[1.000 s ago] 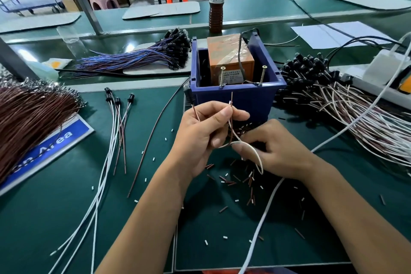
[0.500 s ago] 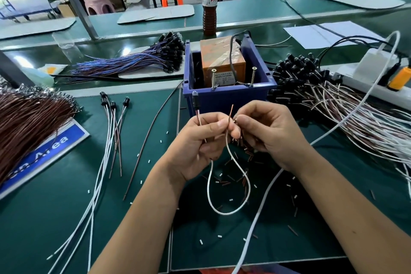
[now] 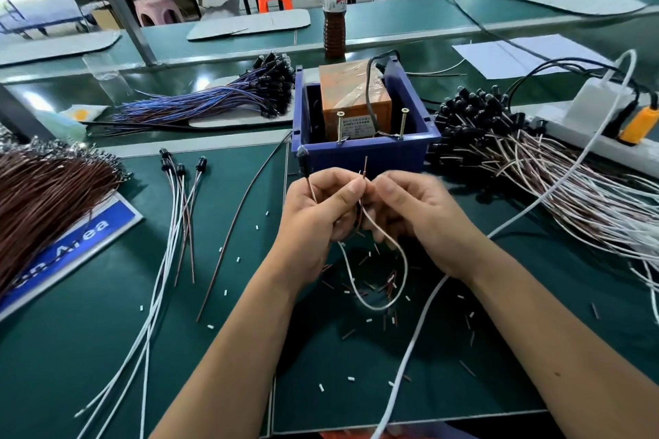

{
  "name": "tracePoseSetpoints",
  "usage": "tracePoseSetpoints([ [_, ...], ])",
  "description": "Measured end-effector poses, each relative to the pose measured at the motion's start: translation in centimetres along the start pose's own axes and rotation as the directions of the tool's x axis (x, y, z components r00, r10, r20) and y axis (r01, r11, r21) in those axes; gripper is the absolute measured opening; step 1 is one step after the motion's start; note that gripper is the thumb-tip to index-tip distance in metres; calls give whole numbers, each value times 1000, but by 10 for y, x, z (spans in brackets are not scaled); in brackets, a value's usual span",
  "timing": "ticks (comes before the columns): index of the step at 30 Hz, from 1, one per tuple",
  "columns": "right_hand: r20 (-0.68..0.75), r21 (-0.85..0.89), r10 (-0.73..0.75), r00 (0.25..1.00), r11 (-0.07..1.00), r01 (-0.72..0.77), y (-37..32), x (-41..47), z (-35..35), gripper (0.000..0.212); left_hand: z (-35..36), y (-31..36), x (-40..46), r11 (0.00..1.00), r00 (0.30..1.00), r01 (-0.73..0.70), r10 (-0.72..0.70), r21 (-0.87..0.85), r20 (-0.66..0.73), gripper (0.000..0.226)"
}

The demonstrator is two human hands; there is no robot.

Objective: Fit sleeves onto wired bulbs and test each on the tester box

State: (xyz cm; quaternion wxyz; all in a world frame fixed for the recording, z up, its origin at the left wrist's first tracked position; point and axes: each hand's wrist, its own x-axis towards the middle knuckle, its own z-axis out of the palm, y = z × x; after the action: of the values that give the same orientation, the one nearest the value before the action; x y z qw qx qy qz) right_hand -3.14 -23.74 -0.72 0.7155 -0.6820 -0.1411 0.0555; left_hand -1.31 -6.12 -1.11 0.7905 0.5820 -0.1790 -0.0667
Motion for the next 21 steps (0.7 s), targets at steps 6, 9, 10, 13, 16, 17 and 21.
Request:
tracePoseSetpoints([
  [6,25,52,-18,1000,999,17,-4,-4,-1,28,-1,0,-2,997,997,-72,73,35,-7,19],
  [9,-40,50,-67,997,996,69,-3,-2,-3,35,1,2,-2,992,993,-121,121,29,-3,16],
  [10,-78,37,-101,992,994,104,-3,-2,-6,37,1,3,-2,990,990,-137,138,15,-9,15],
  [13,-177,-94,-236,955,970,223,-1,-2,-15,28,2,5,-3,988,987,-152,152,-4,-44,14],
  [16,-189,-338,-382,905,890,305,4,0,-16,23,5,4,-3,984,984,-163,167,71,-64,13],
  [17,-183,-388,-421,889,861,328,4,1,-16,23,5,4,-4,982,982,-166,173,92,-74,12],
  [21,-236,-518,-551,801,768,376,4,2,-19,20,6,5,-4,974,974,-170,189,148,-128,10],
])
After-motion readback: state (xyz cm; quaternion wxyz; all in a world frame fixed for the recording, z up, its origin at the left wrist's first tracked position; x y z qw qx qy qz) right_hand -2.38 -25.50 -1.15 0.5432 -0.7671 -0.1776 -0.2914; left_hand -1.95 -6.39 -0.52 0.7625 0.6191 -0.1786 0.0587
